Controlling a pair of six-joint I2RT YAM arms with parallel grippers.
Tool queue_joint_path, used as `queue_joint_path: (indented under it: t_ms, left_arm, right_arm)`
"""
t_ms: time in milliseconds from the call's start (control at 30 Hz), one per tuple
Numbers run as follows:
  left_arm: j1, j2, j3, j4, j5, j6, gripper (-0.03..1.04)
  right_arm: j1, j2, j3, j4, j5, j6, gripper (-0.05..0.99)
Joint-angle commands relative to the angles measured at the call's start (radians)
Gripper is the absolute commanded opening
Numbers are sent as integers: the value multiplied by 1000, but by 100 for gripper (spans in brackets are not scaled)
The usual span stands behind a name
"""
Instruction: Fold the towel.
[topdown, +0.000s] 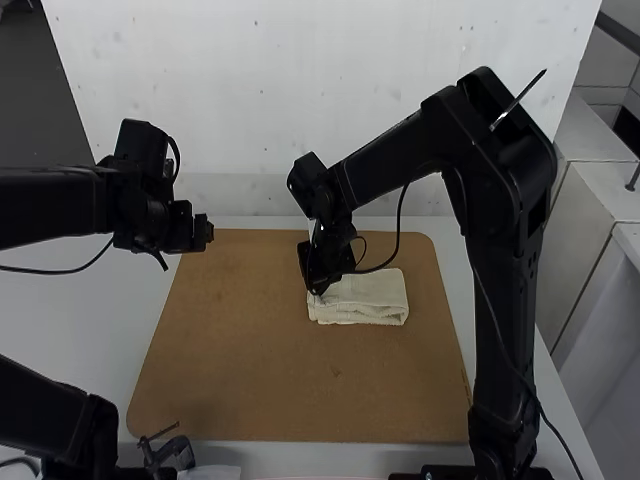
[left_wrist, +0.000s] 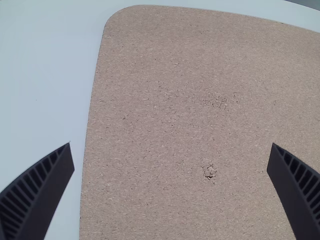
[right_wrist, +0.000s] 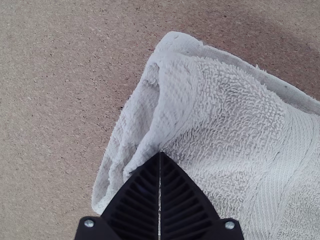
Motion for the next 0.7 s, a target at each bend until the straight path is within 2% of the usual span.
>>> queue_joint_path:
  t_ms: [0, 100, 133, 200, 333, 400, 667]
  left_arm:
    - [2, -24, -5, 8, -8, 13, 101]
    - [2, -26, -3, 10, -4, 13, 101]
    - [0, -26, -2, 10, -4, 13, 101]
    - [-5, -30, 3, 8, -5, 14, 101]
    - [-2, -38, 15, 8, -7, 33, 101]
    - [-3, -49, 16, 5, -7, 33, 101]
    - [-6, -113, 3, 1, -10, 64, 101]
  right_arm:
    - [-20, -40, 11, 1, 5, 10, 5]
    - [-42, -109, 11, -25, 4, 7, 40]
    - [-54, -142, 9, -33, 0, 7, 48]
    - [-82, -195, 3, -37, -6, 2, 58]
    - [-172, -280, -29, -37, -16, -26, 90]
    - [-238, -321, -60, -33, -26, -47, 96]
    - [-527, -596, -313, 148, -52, -167, 96]
